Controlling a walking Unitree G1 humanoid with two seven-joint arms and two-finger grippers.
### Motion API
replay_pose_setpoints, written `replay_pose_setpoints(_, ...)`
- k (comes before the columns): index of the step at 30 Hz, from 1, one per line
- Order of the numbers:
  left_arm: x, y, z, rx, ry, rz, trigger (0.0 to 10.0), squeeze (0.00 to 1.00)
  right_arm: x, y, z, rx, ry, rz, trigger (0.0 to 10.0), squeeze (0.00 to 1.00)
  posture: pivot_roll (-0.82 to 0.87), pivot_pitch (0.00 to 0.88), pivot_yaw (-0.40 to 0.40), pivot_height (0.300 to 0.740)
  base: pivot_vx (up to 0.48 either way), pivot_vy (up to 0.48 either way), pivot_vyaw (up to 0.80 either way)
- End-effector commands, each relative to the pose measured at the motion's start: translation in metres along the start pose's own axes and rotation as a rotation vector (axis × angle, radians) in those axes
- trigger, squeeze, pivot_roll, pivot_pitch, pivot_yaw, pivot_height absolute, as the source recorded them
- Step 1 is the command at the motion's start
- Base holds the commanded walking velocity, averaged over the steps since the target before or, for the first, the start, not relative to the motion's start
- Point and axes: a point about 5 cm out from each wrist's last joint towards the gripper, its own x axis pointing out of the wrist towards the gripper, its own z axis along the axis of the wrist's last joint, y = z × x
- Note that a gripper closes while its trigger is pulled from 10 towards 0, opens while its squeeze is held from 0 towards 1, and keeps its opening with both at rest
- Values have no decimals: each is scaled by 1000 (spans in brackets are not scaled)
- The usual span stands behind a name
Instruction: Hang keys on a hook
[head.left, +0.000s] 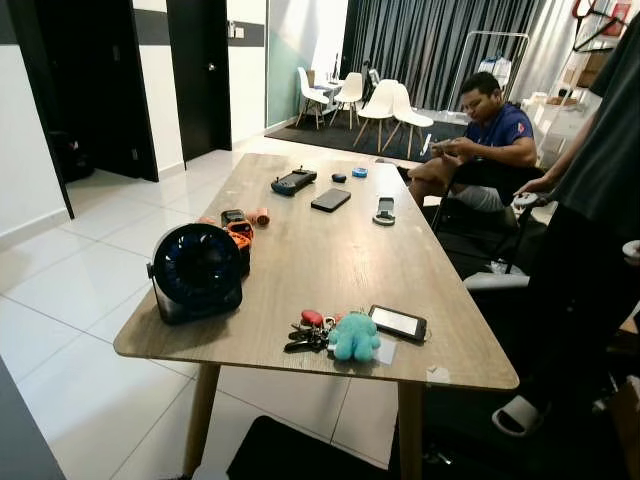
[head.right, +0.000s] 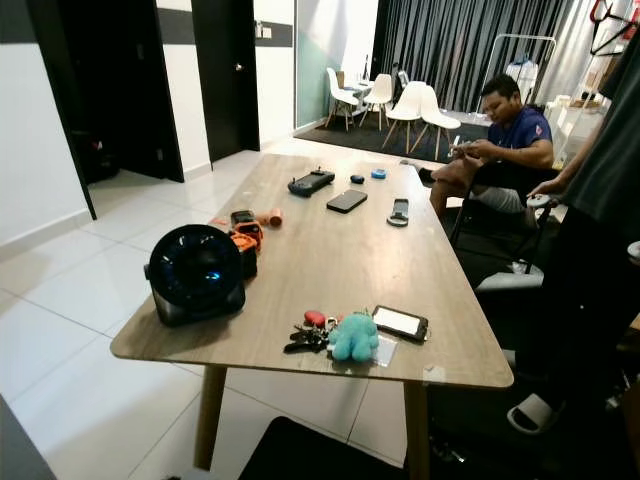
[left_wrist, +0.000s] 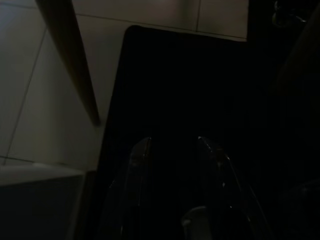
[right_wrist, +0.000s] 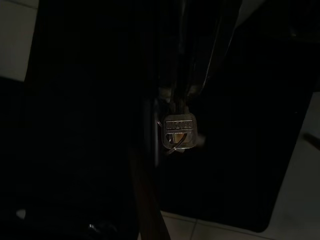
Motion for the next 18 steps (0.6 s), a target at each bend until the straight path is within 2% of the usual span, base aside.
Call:
replay_pose_setpoints(1, 1, -6, -3, 7, 22, -28, 10000, 0, -1, -4, 2, 19, -19, -23, 10000, 0, 7, 34, -11, 740, 0, 0, 0)
replay_pose_setpoints(8, 2, -2, 0, 18, 22, -37, 10000, 0, -1, 2, -3, 46, -20, -23, 10000, 0, 11, 38, 13, 740, 0, 0, 0)
replay_pose_setpoints(18, 0, 1, -2, -7, 25, -33, 10000, 0, -2, 9, -9, 51, 0, -10, 10000, 0, 14, 41, 22, 740, 0, 0, 0)
